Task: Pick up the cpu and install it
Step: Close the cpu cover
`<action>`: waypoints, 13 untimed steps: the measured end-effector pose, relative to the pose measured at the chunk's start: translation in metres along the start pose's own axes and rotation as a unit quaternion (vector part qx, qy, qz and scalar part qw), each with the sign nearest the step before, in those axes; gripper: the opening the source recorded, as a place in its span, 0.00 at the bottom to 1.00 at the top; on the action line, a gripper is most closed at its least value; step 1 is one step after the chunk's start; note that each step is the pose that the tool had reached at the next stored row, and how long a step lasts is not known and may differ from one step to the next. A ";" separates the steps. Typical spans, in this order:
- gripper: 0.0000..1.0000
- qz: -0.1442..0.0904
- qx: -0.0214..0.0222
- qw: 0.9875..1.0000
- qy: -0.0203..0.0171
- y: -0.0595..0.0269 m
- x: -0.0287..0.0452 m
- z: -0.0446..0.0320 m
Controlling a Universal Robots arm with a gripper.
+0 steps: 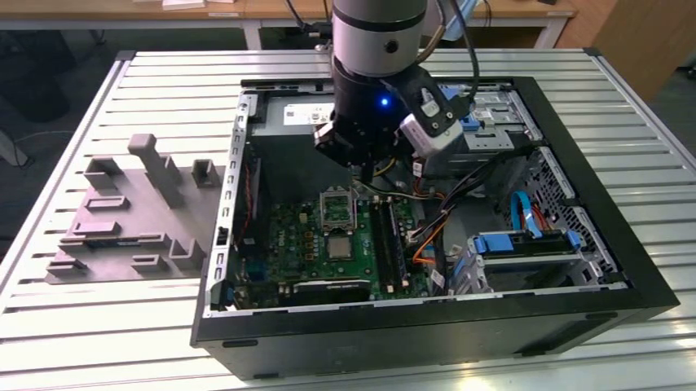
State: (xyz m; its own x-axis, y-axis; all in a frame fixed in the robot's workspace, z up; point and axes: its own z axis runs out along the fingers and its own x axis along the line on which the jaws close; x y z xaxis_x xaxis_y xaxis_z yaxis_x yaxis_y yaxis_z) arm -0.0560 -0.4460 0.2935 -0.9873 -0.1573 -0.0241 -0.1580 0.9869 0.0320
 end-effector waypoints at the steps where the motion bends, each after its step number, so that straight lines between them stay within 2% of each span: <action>1: 0.11 -0.008 0.000 1.000 0.000 0.0000 0.0000 0.0007; 4: 0.11 -0.034 -0.001 0.999 0.001 -0.0001 0.0001 0.0028; 7: 0.11 -0.061 -0.001 0.998 0.002 -0.0002 0.0001 0.0050; 10: 0.11 -0.087 -0.002 0.996 0.003 -0.0002 0.0002 0.0073; 13: 0.11 -0.115 -0.003 0.993 0.004 -0.0003 0.0002 0.0096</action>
State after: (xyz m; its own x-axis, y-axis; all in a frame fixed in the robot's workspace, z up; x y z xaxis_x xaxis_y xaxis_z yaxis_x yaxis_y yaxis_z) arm -0.0561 -0.4460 0.2839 -0.9253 -0.3785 -0.0241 -0.3791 0.9248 0.0320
